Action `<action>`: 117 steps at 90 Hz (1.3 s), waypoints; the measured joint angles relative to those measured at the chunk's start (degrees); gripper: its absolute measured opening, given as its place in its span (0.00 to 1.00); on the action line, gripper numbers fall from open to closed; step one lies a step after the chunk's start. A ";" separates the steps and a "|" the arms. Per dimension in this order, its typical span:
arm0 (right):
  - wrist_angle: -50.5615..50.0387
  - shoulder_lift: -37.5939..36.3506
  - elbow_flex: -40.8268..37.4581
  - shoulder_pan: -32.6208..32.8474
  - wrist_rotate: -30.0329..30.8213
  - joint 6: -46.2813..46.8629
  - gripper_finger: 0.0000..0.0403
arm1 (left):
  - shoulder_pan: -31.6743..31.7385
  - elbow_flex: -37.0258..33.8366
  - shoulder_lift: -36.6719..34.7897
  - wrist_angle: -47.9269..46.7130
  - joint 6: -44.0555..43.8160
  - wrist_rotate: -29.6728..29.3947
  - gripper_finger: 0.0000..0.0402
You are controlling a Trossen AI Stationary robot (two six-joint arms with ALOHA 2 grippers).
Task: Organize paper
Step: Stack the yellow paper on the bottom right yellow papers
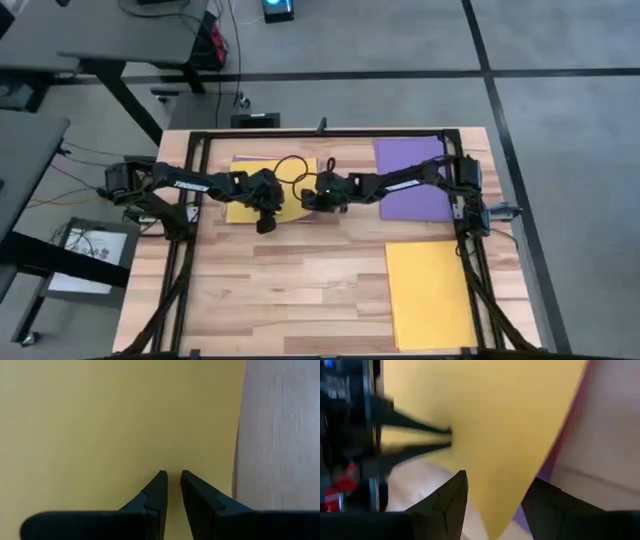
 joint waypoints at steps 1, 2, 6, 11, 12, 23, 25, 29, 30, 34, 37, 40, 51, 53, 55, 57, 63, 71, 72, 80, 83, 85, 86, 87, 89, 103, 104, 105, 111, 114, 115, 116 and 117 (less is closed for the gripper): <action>0.06 0.16 0.00 -0.08 0.00 0.24 0.40 | 0.00 0.00 0.00 0.00 -0.02 0.00 0.10; 0.03 0.38 -0.02 -0.11 -0.01 0.47 0.40 | -0.01 0.00 0.00 -0.01 -0.08 -0.01 0.10; 0.68 1.33 -0.19 -0.22 -0.01 1.79 0.40 | -0.01 0.00 0.00 -0.01 -0.18 -0.01 0.10; 3.85 2.67 -0.15 -0.01 -0.26 3.84 0.40 | 0.00 0.00 0.00 0.00 -0.19 0.00 0.10; 4.34 2.86 -0.14 0.03 -0.35 4.13 0.40 | 0.00 0.00 0.00 0.00 -0.21 0.00 0.10; 8.66 4.43 -0.04 0.08 -0.67 4.56 0.38 | 0.00 0.00 -0.02 -0.03 -0.37 -0.01 0.10; 8.65 4.47 -0.06 0.03 -0.65 4.50 0.36 | 0.00 0.00 -0.02 -0.04 -0.40 0.00 0.10; 8.38 4.45 -0.06 -0.05 -0.67 3.77 0.31 | 0.00 0.00 -0.02 -0.04 -0.47 -0.02 0.10; 8.29 4.44 -0.06 -0.07 -0.67 3.52 0.30 | 0.00 0.00 -0.02 -0.04 -0.47 -0.02 0.10; 7.60 4.42 -0.04 -0.07 -0.67 2.27 0.23 | 0.00 0.21 -0.02 -0.40 -0.46 -0.02 0.10; 7.07 4.41 -0.04 -0.07 -0.69 1.29 0.16 | 0.00 0.60 0.00 -0.70 -0.41 -0.02 0.10; 6.85 4.34 -0.04 -0.07 -0.69 0.12 0.09 | -0.01 1.27 0.00 -1.68 -0.38 -0.06 0.10; 5.69 3.09 -0.08 -0.07 -0.72 -3.24 0.02 | 0.00 4.82 -1.29 -8.83 -0.38 -0.24 0.10; 5.17 2.54 -0.08 -0.07 -0.78 -4.09 0.01 | 0.00 5.78 -1.78 -10.23 -0.38 -0.26 0.10; 4.51 1.87 -0.08 -0.07 -0.89 -5.21 0.01 | 0.00 6.74 -2.28 -11.56 -0.39 -0.29 0.10; 3.75 1.10 -0.12 -0.07 -1.06 -6.47 0.00 | -0.02 7.73 -2.80 -13.03 -0.44 -0.29 0.10; 0.74 -2.10 -0.11 -0.07 -1.62 -10.15 0.00 | -0.02 11.14 -4.27 -17.96 -1.49 -0.20 0.10; -5.67 -7.78 -0.10 -0.07 -2.54 -16.66 0.00 | -0.01 16.23 -6.13 -25.38 -1.67 -0.17 0.10; -6.55 -8.61 -0.10 -0.09 -2.90 -17.54 0.00 | 0.00 16.98 -6.41 -26.26 -1.67 -0.17 0.10; -15.90 -15.75 -0.10 -0.86 -6.24 -25.60 0.00 | -0.02 23.22 -8.24 -32.95 -1.82 -0.15 0.10; -20.08 -18.97 -0.10 -1.06 -6.87 -28.12 0.00 | -0.02 25.43 -8.87 -35.22 -2.16 -0.15 0.10; -23.27 -21.06 -0.10 -1.25 -7.06 -29.57 0.00 | -0.01 26.79 -9.20 -36.69 -2.45 -0.15 0.10; -24.81 -22.13 -0.10 -1.33 -7.15 -30.28 0.00 | 0.00 27.41 -9.33 -37.30 -2.61 -0.15 0.10; -26.27 -23.18 -0.10 -1.46 -7.21 -30.93 0.00 | -0.01 28.07 -9.47 -37.84 -2.79 -0.15 0.10; -29.09 -25.32 -0.10 -1.79 -7.23 -32.14 0.00 | -0.02 29.41 -9.76 -38.89 -3.27 -0.14 0.10; -46.47 -40.05 -0.08 -4.73 -6.90 -38.00 0.00 | -0.04 35.82 -11.80 -41.62 -10.07 -0.11 0.10; -47.43 -41.04 -0.08 -4.95 -6.99 -38.64 0.00 | -0.10 36.10 -11.88 -41.65 -10.68 -0.11 0.10; -48.10 -41.99 -0.08 -5.11 -7.27 -39.59 0.00 | -0.18 36.36 -11.96 -41.67 -11.24 -0.12 0.10; -51.10 -47.36 -0.07 -5.41 -15.04 -47.57 0.00 | -0.77 37.36 -12.62 -41.57 -13.65 -0.15 0.10; -53.38 -49.66 -0.04 -4.90 -22.00 -51.59 0.00 | -1.22 37.51 -13.06 -41.56 -14.39 -0.12 0.10; -54.23 -50.39 -0.04 -4.64 -24.11 -52.55 0.00 | -1.40 37.53 -13.19 -41.57 -14.64 -0.13 0.10; -55.04 -51.13 -0.04 -4.36 -26.35 -53.28 0.00 | -1.59 37.53 -13.29 -41.57 -14.90 -0.11 0.10; -55.84 -51.86 -0.04 -4.07 -28.64 -53.91 0.00 | -1.78 37.54 -13.39 -41.59 -15.14 -0.11 0.10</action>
